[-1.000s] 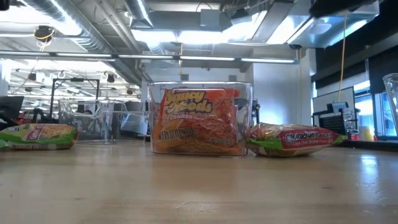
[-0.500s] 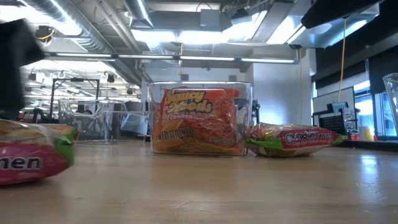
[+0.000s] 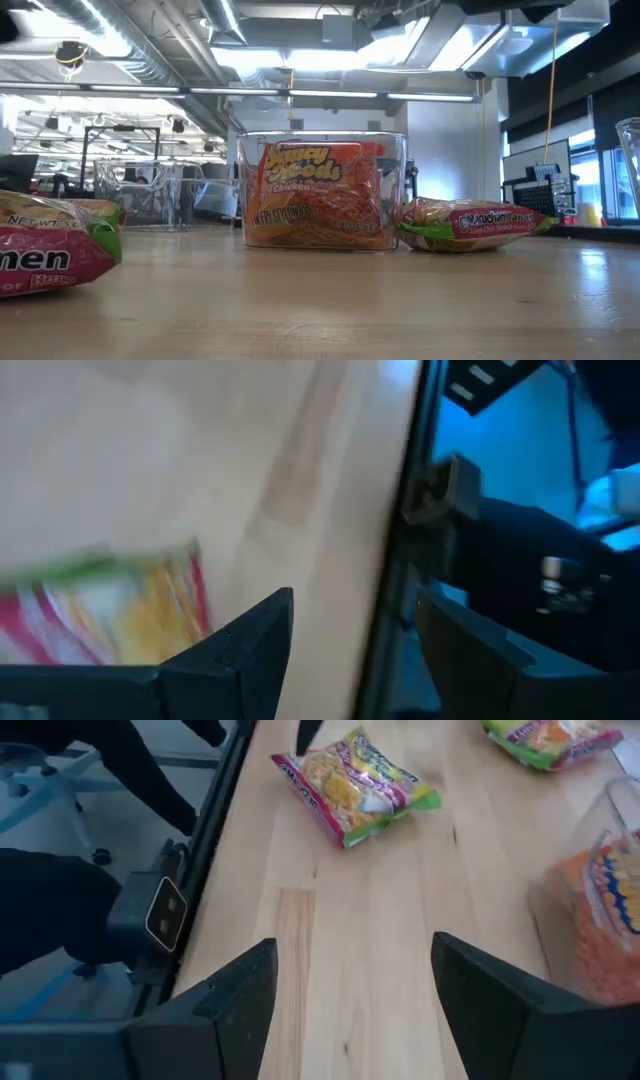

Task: Sort Maruchan noodles
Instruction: Put the bottom left green noodle pack into the top transparent bin

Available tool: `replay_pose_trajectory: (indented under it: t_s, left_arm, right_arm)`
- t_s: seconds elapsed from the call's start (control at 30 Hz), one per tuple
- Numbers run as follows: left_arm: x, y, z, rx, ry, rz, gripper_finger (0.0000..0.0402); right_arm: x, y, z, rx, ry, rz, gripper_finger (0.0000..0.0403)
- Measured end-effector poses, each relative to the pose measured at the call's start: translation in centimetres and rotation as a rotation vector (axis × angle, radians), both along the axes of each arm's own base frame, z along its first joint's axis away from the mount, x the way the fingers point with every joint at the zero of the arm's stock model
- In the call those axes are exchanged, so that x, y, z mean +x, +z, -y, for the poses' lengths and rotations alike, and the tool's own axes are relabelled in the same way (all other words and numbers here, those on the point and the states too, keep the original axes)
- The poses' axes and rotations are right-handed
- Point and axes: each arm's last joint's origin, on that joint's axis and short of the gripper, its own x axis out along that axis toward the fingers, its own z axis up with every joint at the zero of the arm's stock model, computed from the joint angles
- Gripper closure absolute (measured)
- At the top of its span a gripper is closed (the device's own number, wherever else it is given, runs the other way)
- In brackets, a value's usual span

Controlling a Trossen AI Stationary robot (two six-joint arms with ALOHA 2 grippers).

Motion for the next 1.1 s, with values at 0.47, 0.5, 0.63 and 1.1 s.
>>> replay_pose_trajectory:
  t_s: [0.47, 0.5, 0.63, 1.1]
  left_arm:
    - [-7.1, -1.9, 2.3, -0.183, 0.283, -0.331, 0.0198]
    - [-7.3, -2.2, 2.1, -0.147, 0.302, -0.335, 0.0198]
    - [-7.1, -3.0, 1.5, -0.030, 0.321, -0.286, 0.0198]
    - [-1.5, -2.0, 0.6, -0.040, 0.119, -0.134, 0.0198]
  right_arm:
    - [5.8, -3.7, 1.6, 0.088, -0.021, 0.105, 0.0166]
    - [6.2, -4.1, 1.8, 0.091, -0.013, 0.108, 0.0166]
    - [7.4, -5.8, 2.2, 0.121, 0.013, 0.100, 0.0166]
    - [7.8, -6.8, 1.9, 0.110, 0.044, 0.114, 0.0166]
